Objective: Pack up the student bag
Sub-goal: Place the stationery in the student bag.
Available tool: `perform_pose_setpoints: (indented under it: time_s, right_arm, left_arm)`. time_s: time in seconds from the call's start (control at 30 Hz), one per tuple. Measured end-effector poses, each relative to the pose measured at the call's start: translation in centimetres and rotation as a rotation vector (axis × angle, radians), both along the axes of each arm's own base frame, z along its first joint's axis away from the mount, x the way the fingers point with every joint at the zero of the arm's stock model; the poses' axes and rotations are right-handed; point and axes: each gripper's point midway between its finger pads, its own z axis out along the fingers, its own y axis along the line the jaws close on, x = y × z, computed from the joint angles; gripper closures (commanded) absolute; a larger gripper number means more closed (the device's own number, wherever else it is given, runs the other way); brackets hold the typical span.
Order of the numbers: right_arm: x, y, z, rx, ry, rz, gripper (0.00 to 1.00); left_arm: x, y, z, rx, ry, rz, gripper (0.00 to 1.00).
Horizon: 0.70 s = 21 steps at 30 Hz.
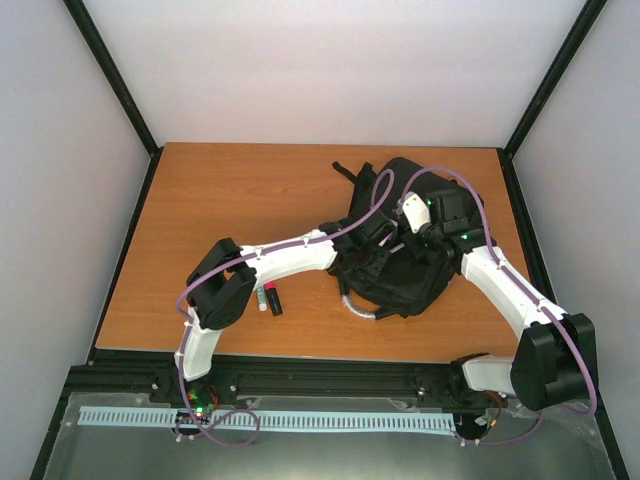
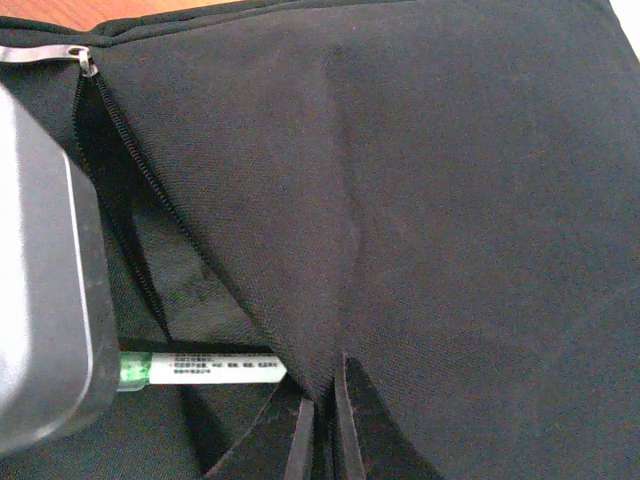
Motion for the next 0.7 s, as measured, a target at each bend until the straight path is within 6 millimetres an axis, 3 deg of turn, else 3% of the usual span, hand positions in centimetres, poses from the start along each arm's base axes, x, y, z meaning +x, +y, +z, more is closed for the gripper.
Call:
perform_pose_setpoints:
  time_s: [0.17, 0.5, 0.7]
  right_arm:
    - [0.0, 0.0, 0.0, 0.002, 0.001, 0.001, 0.97]
    - [0.0, 0.0, 0.0, 0.002, 0.001, 0.001, 0.97]
    - [0.0, 0.0, 0.0, 0.003, 0.001, 0.001, 0.97]
  left_arm:
    - [0.2, 0.0, -0.1, 0.004, -0.006, 0.009, 0.99]
    - [1.7, -0.8, 0.9, -0.057, -0.044, 0.072, 0.99]
    - [3.5, -2.7, 1.6, -0.187, -0.011, 0.131, 0.99]
